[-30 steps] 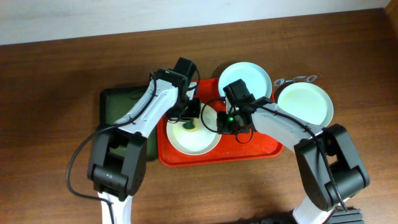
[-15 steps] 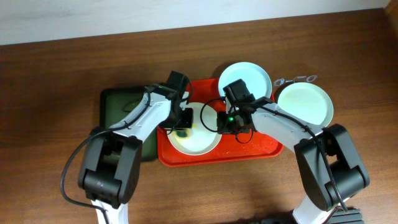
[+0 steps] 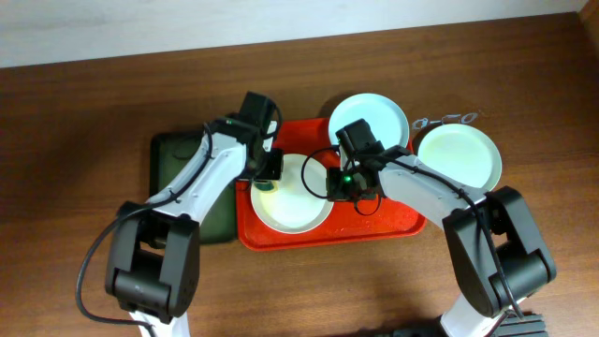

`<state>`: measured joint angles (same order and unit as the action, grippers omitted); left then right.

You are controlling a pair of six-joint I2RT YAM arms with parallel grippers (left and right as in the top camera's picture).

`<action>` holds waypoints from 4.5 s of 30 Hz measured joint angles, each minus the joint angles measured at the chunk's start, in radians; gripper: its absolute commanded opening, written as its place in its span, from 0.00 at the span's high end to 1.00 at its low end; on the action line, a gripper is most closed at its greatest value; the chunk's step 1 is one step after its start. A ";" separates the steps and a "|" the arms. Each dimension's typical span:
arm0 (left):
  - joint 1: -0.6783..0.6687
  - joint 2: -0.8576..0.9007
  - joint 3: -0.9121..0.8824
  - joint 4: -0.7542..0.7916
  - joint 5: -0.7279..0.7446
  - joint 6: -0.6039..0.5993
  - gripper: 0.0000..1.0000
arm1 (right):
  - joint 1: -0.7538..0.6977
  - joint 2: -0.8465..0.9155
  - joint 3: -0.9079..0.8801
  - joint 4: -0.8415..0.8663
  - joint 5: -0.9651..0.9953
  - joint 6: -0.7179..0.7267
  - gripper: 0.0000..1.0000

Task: Clean dirty plates on tray and stack at the side
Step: 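Scrub the held plate with the sponge using the left gripper, then return the sponge to the green tray, release it, and raise left arm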

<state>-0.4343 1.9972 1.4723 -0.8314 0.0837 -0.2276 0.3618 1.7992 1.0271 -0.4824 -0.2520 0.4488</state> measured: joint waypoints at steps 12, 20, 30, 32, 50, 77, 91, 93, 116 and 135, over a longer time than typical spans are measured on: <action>-0.008 -0.004 -0.149 0.172 0.032 -0.001 1.00 | 0.000 0.001 0.000 0.004 -0.002 -0.030 0.96; -0.008 -0.004 -0.158 0.192 0.159 -0.002 1.00 | 0.000 0.001 -0.001 0.018 -0.008 -0.084 0.96; 0.109 -0.038 0.074 -0.135 0.126 0.004 1.00 | 0.000 0.001 -0.001 0.023 -0.045 -0.090 0.96; 0.172 -0.060 0.098 -0.198 0.028 0.003 1.00 | 0.000 0.001 -0.001 0.024 -0.046 -0.090 0.96; 0.285 -0.063 -0.154 -0.090 -0.149 0.023 1.00 | 0.000 0.001 -0.001 0.031 -0.050 -0.090 0.96; -0.056 0.163 0.129 -0.208 0.014 0.012 1.00 | 0.000 0.005 -0.003 0.042 -0.079 -0.090 0.96; -0.073 0.081 0.169 -0.260 -0.060 0.021 1.00 | 0.000 0.005 -0.004 0.046 -0.085 -0.091 0.96; -0.072 0.078 0.127 -0.219 -0.097 0.005 1.00 | 0.000 0.005 -0.004 0.046 -0.086 -0.091 0.96; 0.074 0.005 0.178 -0.392 -0.069 0.003 1.00 | 0.000 0.006 -0.005 0.046 -0.088 -0.092 0.96; 0.331 -0.006 -0.049 -0.245 -0.192 0.009 0.40 | 0.000 0.006 -0.005 0.047 -0.088 -0.094 0.92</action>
<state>-0.1036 1.9911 1.4235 -1.0767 -0.1081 -0.2188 0.3618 1.8057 1.0225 -0.4358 -0.3401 0.3550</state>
